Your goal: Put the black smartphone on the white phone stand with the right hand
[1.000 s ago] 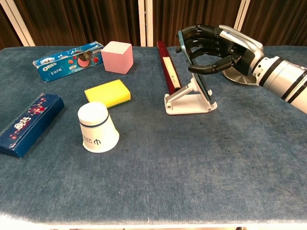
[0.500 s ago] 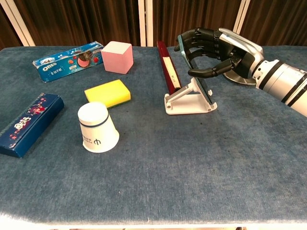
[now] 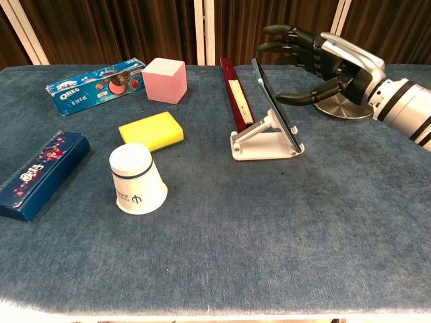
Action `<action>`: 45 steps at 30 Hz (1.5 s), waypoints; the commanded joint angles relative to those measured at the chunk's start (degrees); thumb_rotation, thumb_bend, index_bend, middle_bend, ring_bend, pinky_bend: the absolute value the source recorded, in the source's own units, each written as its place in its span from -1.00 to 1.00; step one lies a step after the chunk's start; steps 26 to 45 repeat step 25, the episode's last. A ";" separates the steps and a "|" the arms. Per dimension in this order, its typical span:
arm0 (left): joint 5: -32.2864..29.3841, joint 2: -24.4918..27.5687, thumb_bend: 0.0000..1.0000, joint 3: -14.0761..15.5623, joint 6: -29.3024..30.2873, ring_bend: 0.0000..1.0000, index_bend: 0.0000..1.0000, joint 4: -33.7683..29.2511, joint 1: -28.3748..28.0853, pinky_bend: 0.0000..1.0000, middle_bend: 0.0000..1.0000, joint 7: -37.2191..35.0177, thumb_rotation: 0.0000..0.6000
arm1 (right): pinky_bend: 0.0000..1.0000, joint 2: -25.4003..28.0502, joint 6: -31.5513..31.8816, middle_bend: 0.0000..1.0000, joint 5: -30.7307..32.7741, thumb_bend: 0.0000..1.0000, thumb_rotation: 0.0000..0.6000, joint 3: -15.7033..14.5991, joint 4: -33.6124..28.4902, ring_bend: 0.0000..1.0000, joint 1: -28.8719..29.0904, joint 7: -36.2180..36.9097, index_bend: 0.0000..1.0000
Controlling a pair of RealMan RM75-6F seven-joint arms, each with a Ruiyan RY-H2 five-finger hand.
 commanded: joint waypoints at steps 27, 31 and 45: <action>1.88 -3.68 -0.72 -1.06 2.99 -1.00 -0.60 5.96 0.00 -1.00 -0.97 -3.65 1.00 | -0.92 48.21 12.47 -0.82 14.04 -0.42 1.00 -3.40 -71.70 -1.00 -34.13 -67.97 -1.00; 1.88 -3.68 -0.72 -1.06 2.99 -1.00 -0.60 5.96 0.00 -1.00 -0.97 -3.65 1.00 | -0.92 48.21 12.47 -0.82 14.04 -0.42 1.00 -3.40 -71.70 -1.00 -34.13 -67.97 -1.00; 1.88 -3.68 -0.72 -1.06 2.99 -1.00 -0.60 5.96 0.00 -1.00 -0.97 -3.65 1.00 | -0.92 48.21 12.47 -0.82 14.04 -0.42 1.00 -3.40 -71.70 -1.00 -34.13 -67.97 -1.00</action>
